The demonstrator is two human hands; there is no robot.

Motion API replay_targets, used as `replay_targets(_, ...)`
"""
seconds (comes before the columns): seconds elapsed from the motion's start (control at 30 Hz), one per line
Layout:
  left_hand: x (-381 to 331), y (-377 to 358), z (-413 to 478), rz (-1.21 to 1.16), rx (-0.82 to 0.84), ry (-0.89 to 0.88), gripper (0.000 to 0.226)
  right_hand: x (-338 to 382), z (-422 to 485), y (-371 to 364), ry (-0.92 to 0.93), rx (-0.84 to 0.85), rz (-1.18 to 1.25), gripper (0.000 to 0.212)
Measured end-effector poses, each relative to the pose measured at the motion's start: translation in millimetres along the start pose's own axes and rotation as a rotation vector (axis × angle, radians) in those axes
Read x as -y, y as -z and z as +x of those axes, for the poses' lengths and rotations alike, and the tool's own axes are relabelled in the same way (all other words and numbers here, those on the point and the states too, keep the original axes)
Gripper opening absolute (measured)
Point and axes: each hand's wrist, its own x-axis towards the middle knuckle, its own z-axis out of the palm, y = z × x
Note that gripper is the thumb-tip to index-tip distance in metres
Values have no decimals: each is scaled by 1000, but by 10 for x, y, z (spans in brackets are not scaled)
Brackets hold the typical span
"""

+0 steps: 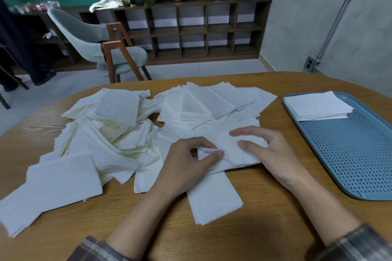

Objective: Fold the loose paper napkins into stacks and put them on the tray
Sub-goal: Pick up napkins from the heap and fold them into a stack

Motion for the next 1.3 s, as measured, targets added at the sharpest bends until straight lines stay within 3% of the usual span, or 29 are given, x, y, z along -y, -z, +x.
replay_targets(0.17, -27, 44, 9, -8, 27, -31, 23, -2, 3, 3, -6, 0, -8, 27)
replay_targets(0.47, -3, 56, 32, -147, 41, 77, 31, -9, -1, 0, -7, 22, -25, 26)
replay_targets(0.63, -48, 68, 35, -230, 54, 189, 24, -14, 7, -6, -9, 23, -29, 26)
replay_targets(0.83, -29, 70, 53, -213, 75, 191, 6, -4, 4, -13, -11, 19, -33, 26)
replay_targets(1.1, -93, 186, 17, -226, 186, 239, 29, 10, -7, -14, 5, 7, -2, 28)
replay_targets(1.3, -114, 207, 34, -226, 146, 246, 6, -60, 25, 17, -19, -16, 184, 29)
